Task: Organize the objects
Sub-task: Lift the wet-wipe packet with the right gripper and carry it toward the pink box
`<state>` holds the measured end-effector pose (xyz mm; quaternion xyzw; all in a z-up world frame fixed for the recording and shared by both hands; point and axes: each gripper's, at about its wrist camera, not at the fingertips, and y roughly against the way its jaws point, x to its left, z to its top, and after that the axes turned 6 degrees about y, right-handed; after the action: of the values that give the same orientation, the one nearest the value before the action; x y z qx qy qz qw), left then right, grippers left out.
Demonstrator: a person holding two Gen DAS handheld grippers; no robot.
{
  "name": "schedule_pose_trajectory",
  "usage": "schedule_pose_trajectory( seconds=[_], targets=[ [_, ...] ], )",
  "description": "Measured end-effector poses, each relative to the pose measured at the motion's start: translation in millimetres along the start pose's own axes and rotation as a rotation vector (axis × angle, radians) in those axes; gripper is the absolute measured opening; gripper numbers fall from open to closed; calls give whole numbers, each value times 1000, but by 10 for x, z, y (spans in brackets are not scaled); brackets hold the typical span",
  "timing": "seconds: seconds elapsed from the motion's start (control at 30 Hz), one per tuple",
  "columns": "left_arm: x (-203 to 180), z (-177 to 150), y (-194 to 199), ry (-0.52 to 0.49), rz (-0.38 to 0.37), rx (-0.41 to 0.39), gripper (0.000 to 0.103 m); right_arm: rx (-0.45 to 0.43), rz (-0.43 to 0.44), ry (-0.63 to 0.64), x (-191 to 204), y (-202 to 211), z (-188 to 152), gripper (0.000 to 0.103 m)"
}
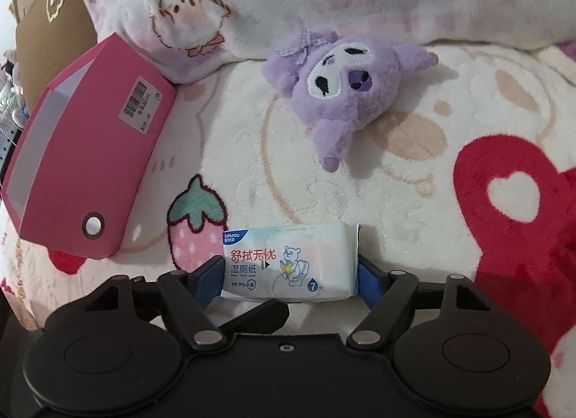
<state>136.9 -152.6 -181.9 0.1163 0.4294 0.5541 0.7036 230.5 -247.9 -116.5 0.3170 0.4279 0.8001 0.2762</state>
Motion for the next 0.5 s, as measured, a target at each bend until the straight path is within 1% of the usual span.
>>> schedule_pose_trajectory(
  seconds=[0.13, 0.3, 0.5],
  targets=[
    [-11, 6, 58, 6, -7, 4, 42, -19, -25, 28, 77, 60, -37, 77],
    [-32, -5, 129, 7, -3, 19, 41, 3, 1, -8, 55, 92, -69, 78],
    [-103, -12, 302, -22, 5, 33, 40, 22, 40, -52, 103, 222, -116, 78]
  ],
)
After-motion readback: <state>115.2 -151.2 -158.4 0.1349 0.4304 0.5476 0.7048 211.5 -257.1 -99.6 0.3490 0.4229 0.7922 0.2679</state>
